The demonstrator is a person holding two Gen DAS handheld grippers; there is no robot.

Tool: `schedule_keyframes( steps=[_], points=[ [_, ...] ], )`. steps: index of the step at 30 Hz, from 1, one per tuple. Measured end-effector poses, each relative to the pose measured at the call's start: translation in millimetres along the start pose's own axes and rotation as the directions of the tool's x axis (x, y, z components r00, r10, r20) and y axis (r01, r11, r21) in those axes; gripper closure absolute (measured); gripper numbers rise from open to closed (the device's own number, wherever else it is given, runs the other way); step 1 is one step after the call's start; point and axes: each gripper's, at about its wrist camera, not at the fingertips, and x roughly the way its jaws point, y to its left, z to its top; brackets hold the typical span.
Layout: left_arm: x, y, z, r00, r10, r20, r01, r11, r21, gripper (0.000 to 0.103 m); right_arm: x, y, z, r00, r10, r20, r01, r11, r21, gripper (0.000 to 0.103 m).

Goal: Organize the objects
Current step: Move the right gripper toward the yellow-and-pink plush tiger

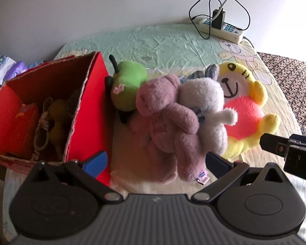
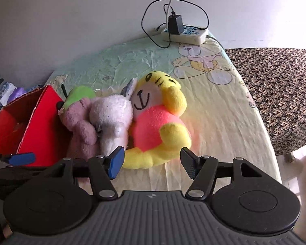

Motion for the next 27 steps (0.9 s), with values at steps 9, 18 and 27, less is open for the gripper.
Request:
schedule_keyframes(
  steps=[9, 18, 27],
  points=[
    [4, -4, 2, 1.0, 0.002, -0.011, -0.001, 1.0, 0.026, 0.001, 5, -4, 1, 1.0, 0.015, -0.001, -0.015, 1.0, 0.001, 0.039],
    [13, -7, 6, 0.999, 0.002, -0.035, 0.0, 0.999, 0.047, 0.001, 13, -6, 4, 0.999, 0.036, -0.014, -0.036, 0.999, 0.009, 0.039],
    [19, -7, 6, 0.999, -0.008, -0.048, 0.011, 0.998, 0.065, 0.001, 17, -12, 4, 0.999, 0.047, -0.022, -0.046, 0.998, 0.039, 0.04]
  ],
)
